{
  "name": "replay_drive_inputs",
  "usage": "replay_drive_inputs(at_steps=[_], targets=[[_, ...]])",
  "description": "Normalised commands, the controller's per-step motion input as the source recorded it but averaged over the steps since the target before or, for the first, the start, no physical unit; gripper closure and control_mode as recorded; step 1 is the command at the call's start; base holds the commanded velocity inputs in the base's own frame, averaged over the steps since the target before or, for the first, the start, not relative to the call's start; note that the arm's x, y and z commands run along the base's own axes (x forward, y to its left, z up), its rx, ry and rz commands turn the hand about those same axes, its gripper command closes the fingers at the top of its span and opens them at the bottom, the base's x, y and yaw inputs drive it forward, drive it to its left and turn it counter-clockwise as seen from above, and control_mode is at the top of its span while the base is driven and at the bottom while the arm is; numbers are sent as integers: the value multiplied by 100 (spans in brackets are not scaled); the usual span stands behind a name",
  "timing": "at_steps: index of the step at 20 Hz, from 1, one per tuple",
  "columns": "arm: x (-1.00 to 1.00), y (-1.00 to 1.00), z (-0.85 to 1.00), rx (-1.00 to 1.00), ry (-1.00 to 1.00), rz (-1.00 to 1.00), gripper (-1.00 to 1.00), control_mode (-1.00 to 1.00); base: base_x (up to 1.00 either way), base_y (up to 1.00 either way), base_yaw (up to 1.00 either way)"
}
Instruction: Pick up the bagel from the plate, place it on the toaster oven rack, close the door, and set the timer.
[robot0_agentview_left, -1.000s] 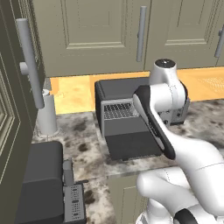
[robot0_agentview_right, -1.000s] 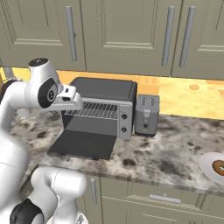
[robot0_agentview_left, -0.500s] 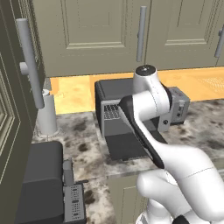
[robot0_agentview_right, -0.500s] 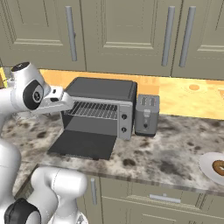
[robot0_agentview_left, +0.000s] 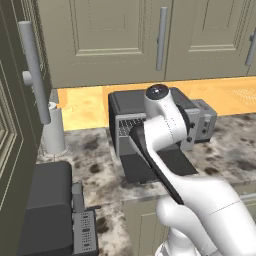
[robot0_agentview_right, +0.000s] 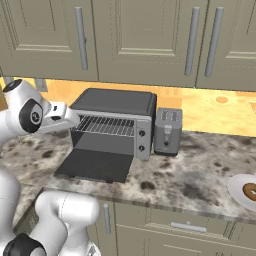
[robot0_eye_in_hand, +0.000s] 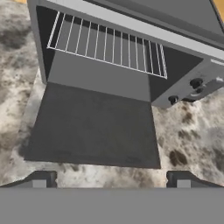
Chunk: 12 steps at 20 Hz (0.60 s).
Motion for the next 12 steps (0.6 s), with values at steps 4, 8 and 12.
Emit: replay_drive_inputs(at_steps=[4, 8, 12], targets=[[19, 0, -15, 0, -14, 0, -100, -100, 0, 0, 0], [19, 0, -12, -12, -7, 0, -100, -100, 0, 0, 0], [24, 0, -13, -21, 0, 0, -100, -100, 0, 0, 0]])
